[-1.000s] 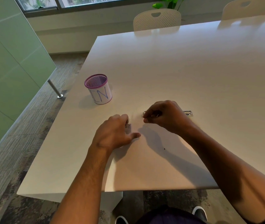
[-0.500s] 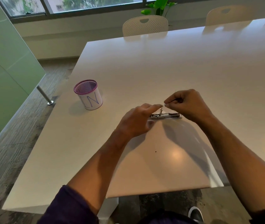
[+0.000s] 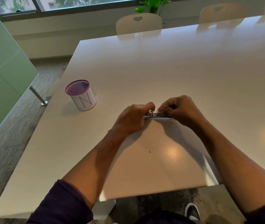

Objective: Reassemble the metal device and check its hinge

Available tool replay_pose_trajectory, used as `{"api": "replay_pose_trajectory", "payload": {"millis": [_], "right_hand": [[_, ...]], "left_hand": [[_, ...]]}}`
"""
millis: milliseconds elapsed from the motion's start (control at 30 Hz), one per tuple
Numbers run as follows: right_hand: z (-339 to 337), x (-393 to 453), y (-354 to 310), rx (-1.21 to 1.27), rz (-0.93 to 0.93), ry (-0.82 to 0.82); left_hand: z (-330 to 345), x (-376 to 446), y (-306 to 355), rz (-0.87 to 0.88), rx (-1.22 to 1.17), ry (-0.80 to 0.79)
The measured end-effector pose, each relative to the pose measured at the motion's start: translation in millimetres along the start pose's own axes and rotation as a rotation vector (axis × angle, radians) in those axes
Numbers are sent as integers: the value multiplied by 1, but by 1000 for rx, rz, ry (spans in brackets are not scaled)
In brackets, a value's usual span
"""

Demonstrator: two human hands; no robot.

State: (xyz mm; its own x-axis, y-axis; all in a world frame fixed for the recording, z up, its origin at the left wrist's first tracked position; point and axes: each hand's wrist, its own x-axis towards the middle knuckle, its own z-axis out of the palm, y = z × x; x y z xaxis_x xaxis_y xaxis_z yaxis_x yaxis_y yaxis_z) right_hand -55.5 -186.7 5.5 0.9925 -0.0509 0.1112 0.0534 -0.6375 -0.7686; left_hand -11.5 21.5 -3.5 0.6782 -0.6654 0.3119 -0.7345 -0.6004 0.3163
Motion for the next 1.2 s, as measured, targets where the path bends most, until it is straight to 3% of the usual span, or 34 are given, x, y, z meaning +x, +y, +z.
{"api": "replay_pose_trajectory", "payload": {"millis": [367,700,900,1200], "right_hand": [[7,-3,-1,-120,-257,12],[12,-2,2,-182,-332,16],[9,3,1,-306,-405,-63],[-1,5,11,-341,-307,-109]], "left_hand": [[0,-5,0,67,32,66],[-2,-6,2,59,29,70],[-2,-5,0,62,45,50],[1,-3,-3,48,34,45]]}}
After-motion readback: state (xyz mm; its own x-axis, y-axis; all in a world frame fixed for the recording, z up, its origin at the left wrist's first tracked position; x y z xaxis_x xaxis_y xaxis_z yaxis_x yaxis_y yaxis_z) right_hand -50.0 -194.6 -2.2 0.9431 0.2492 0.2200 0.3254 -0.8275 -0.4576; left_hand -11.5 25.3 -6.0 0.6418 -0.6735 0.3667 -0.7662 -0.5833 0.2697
